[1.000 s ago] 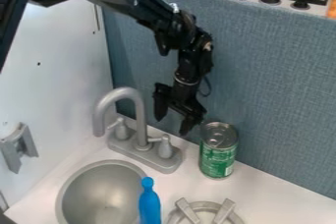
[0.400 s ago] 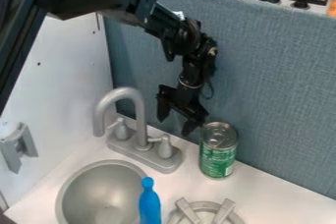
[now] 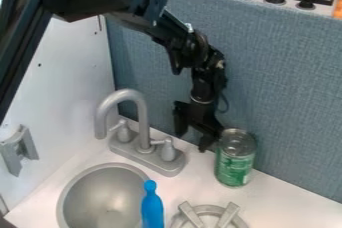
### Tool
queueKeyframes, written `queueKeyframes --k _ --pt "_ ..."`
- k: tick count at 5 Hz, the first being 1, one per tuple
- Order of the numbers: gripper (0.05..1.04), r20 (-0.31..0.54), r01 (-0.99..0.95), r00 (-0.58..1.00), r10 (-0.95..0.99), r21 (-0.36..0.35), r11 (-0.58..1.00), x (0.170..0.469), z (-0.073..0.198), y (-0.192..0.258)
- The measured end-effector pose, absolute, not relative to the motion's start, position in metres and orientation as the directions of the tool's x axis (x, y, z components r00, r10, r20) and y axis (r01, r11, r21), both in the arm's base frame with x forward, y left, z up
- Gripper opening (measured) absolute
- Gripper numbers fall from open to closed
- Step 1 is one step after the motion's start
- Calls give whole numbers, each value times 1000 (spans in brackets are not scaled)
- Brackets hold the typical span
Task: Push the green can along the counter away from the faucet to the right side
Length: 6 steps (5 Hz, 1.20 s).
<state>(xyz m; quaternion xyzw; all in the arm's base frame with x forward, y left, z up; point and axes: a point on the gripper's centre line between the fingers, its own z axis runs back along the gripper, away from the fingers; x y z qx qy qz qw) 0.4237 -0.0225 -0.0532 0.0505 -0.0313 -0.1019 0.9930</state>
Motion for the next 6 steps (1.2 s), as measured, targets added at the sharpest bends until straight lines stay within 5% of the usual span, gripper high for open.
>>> queueKeyframes --k 1,4,5,6 --pt "1001 92 334 938 -333 10 943 423 -53 -71" --pt "1000 178 651 758 -628 -135 747 407 -35 -215" --pt "1000 155 630 776 -611 -149 762 381 -41 -217" --pt "1000 141 541 835 -531 -38 840 368 7 -188"
